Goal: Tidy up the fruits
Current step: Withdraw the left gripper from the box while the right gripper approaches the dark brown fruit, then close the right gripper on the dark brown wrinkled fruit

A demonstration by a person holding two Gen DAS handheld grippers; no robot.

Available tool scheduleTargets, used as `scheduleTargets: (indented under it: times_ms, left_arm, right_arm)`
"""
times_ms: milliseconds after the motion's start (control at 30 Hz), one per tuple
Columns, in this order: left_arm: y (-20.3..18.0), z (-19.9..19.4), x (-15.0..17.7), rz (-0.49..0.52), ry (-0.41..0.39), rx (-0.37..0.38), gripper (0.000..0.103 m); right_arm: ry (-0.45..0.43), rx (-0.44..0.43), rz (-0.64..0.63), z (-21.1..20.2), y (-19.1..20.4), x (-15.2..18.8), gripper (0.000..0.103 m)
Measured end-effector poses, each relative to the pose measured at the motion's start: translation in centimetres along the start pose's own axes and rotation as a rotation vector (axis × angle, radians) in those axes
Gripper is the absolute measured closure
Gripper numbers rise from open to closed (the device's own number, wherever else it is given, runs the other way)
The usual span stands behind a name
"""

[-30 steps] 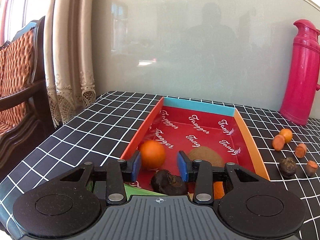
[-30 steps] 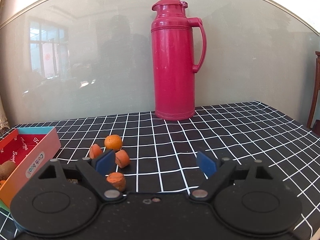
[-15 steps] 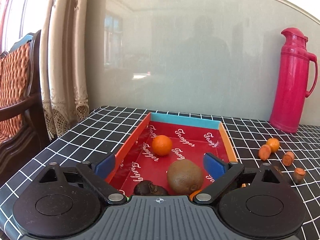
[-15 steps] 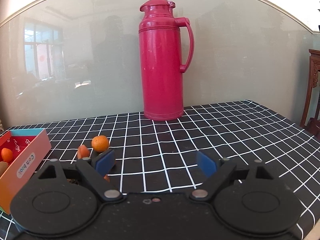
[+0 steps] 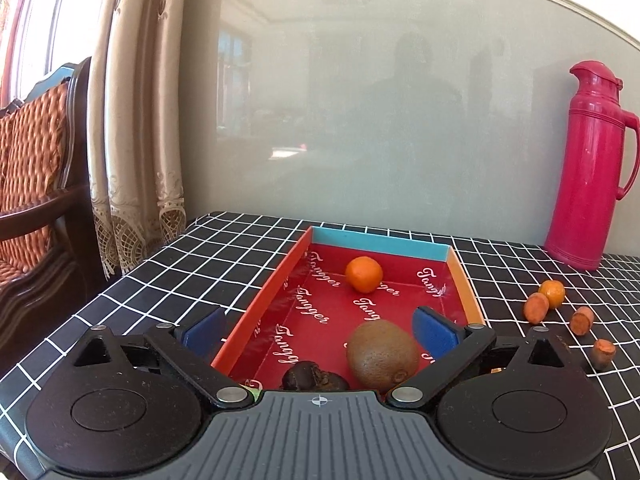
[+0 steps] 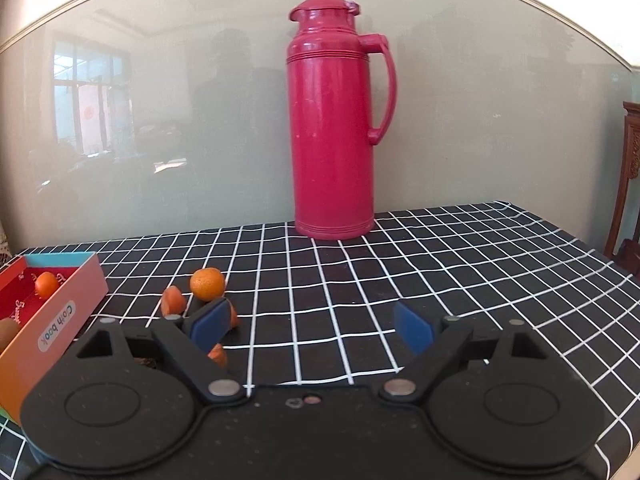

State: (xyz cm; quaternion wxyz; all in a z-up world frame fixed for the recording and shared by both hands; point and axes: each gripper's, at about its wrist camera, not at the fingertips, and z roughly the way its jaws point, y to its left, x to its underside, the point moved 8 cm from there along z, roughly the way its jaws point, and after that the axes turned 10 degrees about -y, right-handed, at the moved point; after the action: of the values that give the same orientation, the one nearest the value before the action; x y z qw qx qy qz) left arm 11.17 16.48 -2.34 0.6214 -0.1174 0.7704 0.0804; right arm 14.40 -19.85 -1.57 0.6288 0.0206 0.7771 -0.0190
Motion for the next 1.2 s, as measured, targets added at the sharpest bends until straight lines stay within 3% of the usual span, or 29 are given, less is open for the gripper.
scheduleTargets:
  times_ms: [933, 1200]
  left_arm:
    - [5.6, 0.2, 0.9, -0.011, 0.033, -0.072, 0.003]
    - [8.0, 0.2, 1.2, -0.011, 0.039, -0.119, 0.0]
  right_arm:
    - [0.021, -0.172, -0.13, 1.1, 10.4, 1.4, 0.015]
    - [0.062, -0.221, -0.172, 2.1, 13.6, 2.6, 0.015]
